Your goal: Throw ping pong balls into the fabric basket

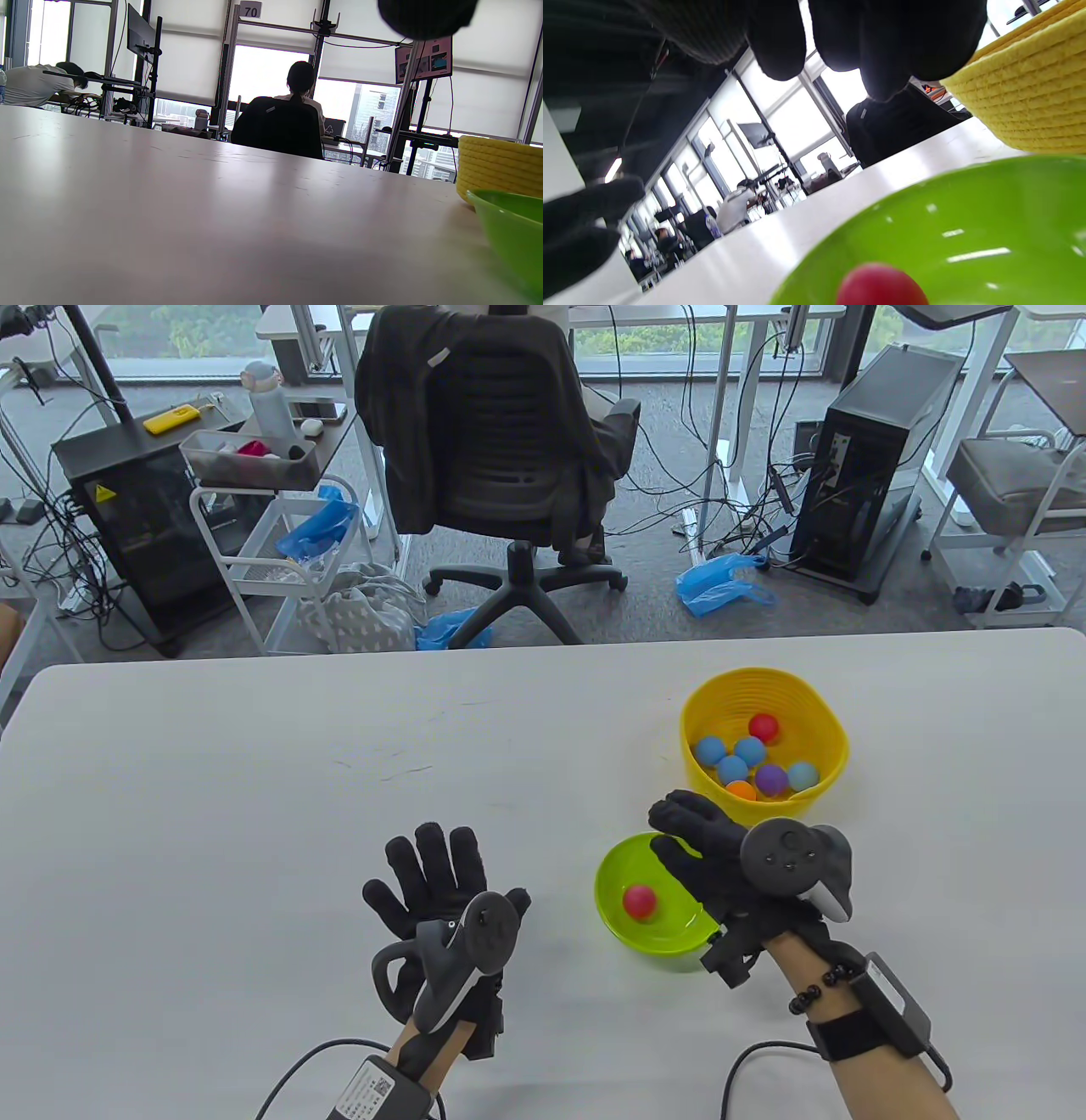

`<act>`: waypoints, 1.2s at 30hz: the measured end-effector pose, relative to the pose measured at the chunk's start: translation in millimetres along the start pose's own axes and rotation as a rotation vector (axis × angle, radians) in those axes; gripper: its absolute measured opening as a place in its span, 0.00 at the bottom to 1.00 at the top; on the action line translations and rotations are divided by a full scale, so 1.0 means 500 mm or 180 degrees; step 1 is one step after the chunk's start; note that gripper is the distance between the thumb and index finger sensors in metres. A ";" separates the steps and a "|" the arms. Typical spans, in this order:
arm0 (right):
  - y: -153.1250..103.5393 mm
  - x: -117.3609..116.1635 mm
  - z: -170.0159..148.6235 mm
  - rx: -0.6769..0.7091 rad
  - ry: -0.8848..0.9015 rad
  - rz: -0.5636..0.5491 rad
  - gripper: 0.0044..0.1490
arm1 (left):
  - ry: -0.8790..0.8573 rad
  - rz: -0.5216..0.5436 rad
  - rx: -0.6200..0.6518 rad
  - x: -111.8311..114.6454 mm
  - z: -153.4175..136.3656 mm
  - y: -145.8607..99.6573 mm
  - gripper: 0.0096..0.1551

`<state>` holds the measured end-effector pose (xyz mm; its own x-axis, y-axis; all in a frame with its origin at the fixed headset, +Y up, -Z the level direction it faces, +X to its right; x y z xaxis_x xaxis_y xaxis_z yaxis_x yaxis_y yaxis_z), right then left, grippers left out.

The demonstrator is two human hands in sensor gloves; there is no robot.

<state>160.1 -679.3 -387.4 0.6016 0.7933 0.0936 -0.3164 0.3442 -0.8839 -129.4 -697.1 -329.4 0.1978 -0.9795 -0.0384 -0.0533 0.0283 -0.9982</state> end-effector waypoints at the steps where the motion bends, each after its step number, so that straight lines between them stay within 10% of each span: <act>1: 0.000 -0.010 0.005 0.0029 -0.0106 0.0092 0.34 | -0.0005 -0.0004 0.0002 0.000 0.000 0.000 0.54; 14: -0.007 -0.112 0.023 0.0174 -0.0524 0.1141 0.30 | -0.0053 0.0026 0.0015 -0.003 -0.003 -0.002 0.55; 36: -0.013 -0.145 -0.003 -0.0041 -0.1120 0.1508 0.30 | -0.0045 -0.0010 0.0021 -0.003 -0.003 -0.002 0.55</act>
<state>119.9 -739.9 -389.2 0.1168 0.9788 -0.1684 -0.4810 -0.0926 -0.8718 -130.9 -695.7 -328.4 0.2118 -0.9767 -0.0359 -0.0463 0.0267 -0.9986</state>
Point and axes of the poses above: the tracker on the back of each hand, its own z axis roughly to the thumb side, its own y axis roughly from the wrist to the fingertips, x = y × z, the point moved 1 cm from there along y, roughly from the wrist to the fingertips, and after that the axes turned 7 degrees about -z, right-handed, at the moved point
